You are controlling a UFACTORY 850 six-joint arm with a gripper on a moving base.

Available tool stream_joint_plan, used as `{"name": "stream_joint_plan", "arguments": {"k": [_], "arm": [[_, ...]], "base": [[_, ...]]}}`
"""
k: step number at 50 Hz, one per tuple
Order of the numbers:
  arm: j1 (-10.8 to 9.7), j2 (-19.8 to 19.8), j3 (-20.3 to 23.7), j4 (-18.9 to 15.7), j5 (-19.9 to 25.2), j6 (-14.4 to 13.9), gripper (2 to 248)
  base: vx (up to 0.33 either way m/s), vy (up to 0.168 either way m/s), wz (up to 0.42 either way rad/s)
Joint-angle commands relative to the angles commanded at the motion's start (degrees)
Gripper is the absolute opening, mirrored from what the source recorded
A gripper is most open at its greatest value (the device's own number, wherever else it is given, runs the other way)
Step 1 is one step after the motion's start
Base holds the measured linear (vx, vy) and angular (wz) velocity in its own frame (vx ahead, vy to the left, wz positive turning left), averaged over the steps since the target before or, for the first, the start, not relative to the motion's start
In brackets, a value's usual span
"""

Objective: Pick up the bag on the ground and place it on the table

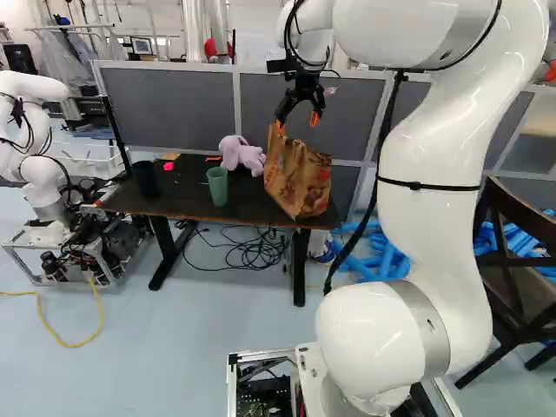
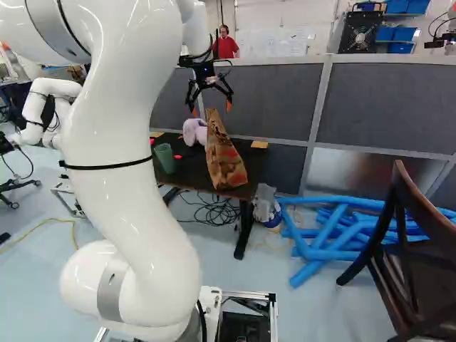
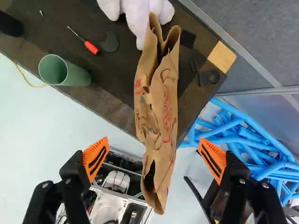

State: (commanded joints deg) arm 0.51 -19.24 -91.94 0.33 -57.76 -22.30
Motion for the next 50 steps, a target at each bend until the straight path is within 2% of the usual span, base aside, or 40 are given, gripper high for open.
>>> {"name": "stream_joint_plan", "arguments": {"k": [50], "arm": [[0.0, 0.0, 0.0, 0.0, 0.0, 0.0, 247]], "base": [[-0.196, -0.002, 0.0]]}}
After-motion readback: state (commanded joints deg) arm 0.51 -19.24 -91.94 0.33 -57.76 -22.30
